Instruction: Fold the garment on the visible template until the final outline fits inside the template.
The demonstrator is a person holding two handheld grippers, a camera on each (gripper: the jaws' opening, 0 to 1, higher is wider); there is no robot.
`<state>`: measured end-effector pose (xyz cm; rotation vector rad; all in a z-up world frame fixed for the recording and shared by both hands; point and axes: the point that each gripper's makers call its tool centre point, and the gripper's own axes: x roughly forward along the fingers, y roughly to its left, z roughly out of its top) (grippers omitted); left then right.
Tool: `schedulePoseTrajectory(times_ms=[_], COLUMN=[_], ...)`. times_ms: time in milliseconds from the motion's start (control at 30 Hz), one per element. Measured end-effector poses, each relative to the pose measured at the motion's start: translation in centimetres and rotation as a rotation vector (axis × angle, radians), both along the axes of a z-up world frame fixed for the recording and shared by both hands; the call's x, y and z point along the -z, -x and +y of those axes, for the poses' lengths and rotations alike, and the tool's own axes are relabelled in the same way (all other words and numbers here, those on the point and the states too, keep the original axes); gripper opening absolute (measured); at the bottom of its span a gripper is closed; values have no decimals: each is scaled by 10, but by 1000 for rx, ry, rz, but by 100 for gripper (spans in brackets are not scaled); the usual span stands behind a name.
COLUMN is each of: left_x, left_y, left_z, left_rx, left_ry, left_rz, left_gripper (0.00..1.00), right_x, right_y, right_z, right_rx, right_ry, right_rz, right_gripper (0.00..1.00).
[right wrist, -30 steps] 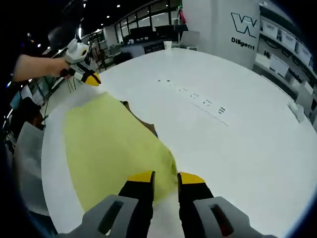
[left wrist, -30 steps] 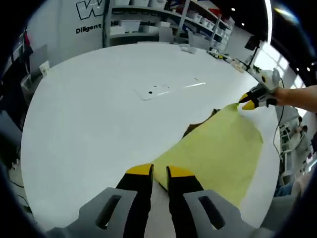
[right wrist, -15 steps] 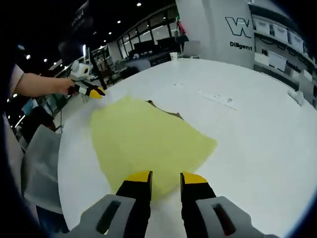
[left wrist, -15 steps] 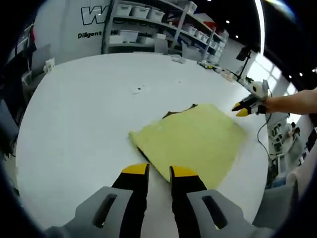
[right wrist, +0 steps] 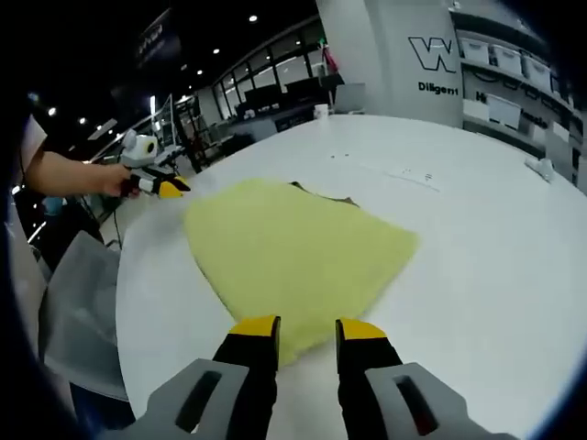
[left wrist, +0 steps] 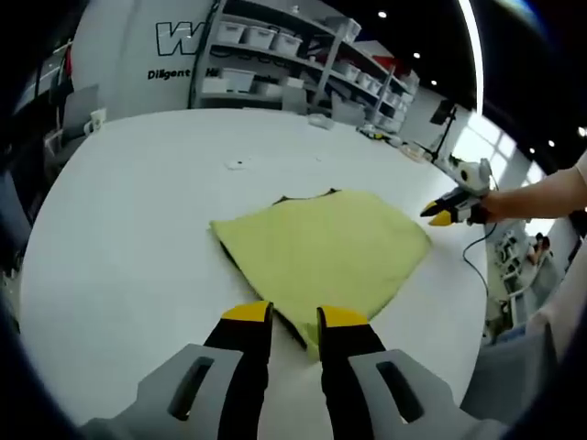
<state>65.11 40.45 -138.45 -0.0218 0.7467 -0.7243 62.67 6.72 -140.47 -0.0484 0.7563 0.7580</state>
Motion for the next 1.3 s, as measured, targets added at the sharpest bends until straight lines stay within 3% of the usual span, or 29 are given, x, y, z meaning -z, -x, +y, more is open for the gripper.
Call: schedulePoseTrajectory(times_ms=[167,467,733,1200,1300], left_x=[10,32,41,58,59], left_y=[14,26,31,37,36], left_z=[-3,-5,-10,-14,-13], left_rx=[-25,-98,-170,-194,-194], left_ry=[-36,-58,-37,-66,-64], left_rz=[-37,-18,12,64,66], left_gripper=[26,27,22,8,6], right_x=[8,20,26,41,34], right_y=[14,26,23,31,29], right_z=[3,4,2,-4,-3], right_rx=[40,162,233,291,321], right_ry=[-31,-38,-18,-1,-55], right_rz=[12,9,8,48,41], right_gripper=[21,14,6,0,0])
